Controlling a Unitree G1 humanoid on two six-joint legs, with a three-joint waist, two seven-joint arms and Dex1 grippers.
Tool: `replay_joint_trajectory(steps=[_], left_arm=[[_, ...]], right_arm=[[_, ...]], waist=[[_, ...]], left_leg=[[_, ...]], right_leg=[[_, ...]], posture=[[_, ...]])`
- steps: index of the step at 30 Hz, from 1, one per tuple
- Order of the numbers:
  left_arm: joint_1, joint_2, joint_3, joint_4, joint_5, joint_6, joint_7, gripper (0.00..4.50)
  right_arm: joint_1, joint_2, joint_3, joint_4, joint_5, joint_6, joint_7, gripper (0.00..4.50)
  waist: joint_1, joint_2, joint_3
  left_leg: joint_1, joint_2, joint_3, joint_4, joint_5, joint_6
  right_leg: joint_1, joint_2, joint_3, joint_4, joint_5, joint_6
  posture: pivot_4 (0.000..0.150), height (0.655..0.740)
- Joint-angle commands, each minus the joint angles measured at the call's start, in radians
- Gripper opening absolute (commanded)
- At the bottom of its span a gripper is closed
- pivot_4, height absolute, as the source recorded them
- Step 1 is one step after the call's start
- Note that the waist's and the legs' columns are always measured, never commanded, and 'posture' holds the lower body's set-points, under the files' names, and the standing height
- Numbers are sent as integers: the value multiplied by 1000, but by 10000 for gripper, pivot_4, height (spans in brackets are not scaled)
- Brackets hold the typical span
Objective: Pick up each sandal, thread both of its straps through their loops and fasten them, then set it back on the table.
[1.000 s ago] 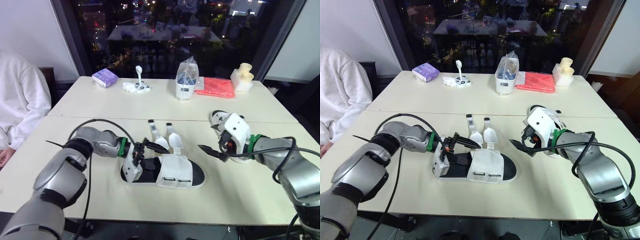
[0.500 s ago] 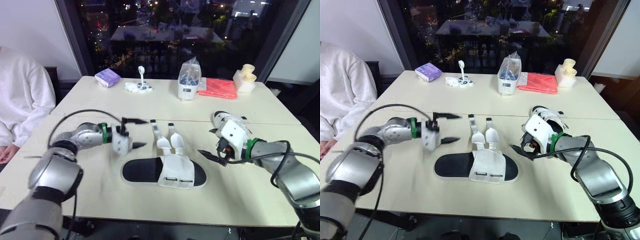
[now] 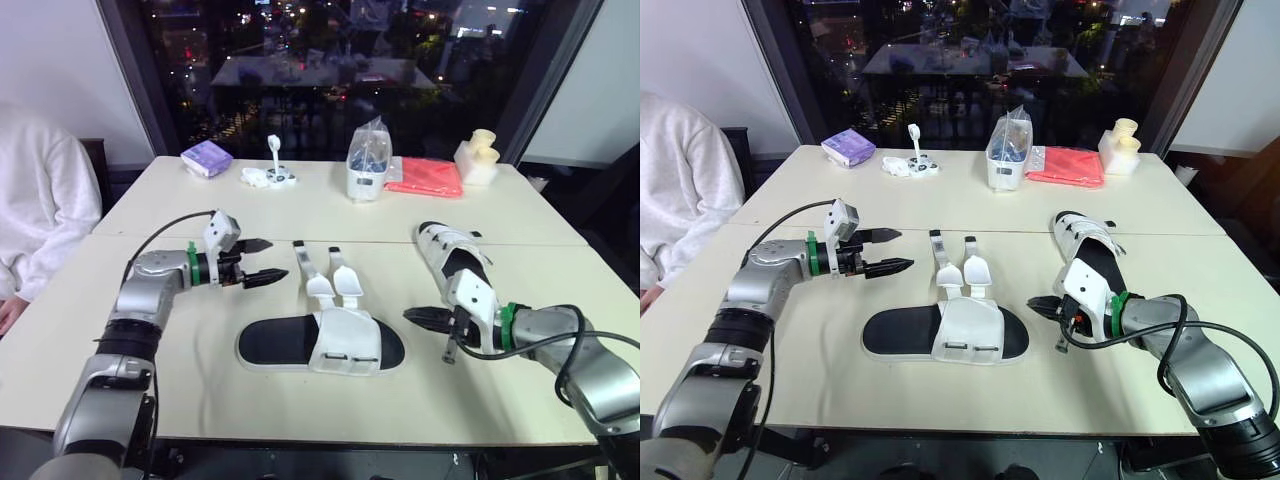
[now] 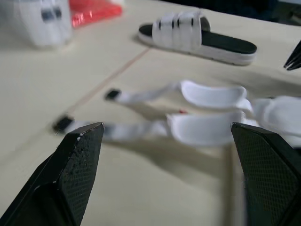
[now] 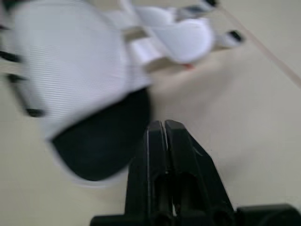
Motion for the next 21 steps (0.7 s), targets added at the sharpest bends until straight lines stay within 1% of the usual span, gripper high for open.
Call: replay_joint_trajectory(steps=[1, 4, 8, 11, 14, 19, 21], left_arm=[[1, -7, 7, -45, -31, 120, 27, 45000], [1, -18, 3, -25, -26, 162, 37, 45000], [-18, -56, -16, 55, -15, 191, 27, 45000], [-57, -84, -17, 136, -21, 270, 27, 45000], [-117, -128, 11, 252, -47, 381, 44, 45000], [-188, -199, 57, 376, -85, 498, 46, 45000], [-217, -229, 81, 440, -92, 523, 69, 45000]], right_arm=[[3, 23, -7, 34, 22, -52, 35, 185], [1, 30, 24, 61, -11, -91, 48, 185], [-4, 54, 85, 96, -62, -158, 53, 185], [-10, 73, 116, 110, -88, -179, 47, 185], [-12, 76, 150, 118, -119, -208, 62, 185], [-14, 78, 177, 129, -153, -248, 68, 185], [-15, 82, 182, 131, -158, -258, 69, 185]], waist=[[6, 0, 0], [10, 0, 0], [12, 0, 0], [13, 0, 0], [15, 0, 0], [13, 0, 0], [12, 0, 0]], left_leg=[[1, 0, 0, 1, -2, 3], [2, 0, 0, 1, -2, 3], [2, 0, 1, 2, -2, 3], [2, 0, 1, 2, -2, 3], [1, -1, 1, 2, -2, 3], [1, -1, 1, 2, -3, 4], [1, -1, 1, 2, -3, 4]], right_leg=[[1, 0, 0, 0, 0, 0], [2, 0, 0, 0, 0, 0], [2, 0, 1, 0, 0, 0], [2, 0, 1, 0, 0, 0], [2, 0, 0, 0, 0, 0], [2, 0, 0, 0, 0, 0], [2, 0, 0, 0, 0, 0]], posture=[[1500, 7400], [1500, 7400], [1500, 7400], [1500, 7400], [1500, 7400], [1500, 7400], [1500, 7400]])
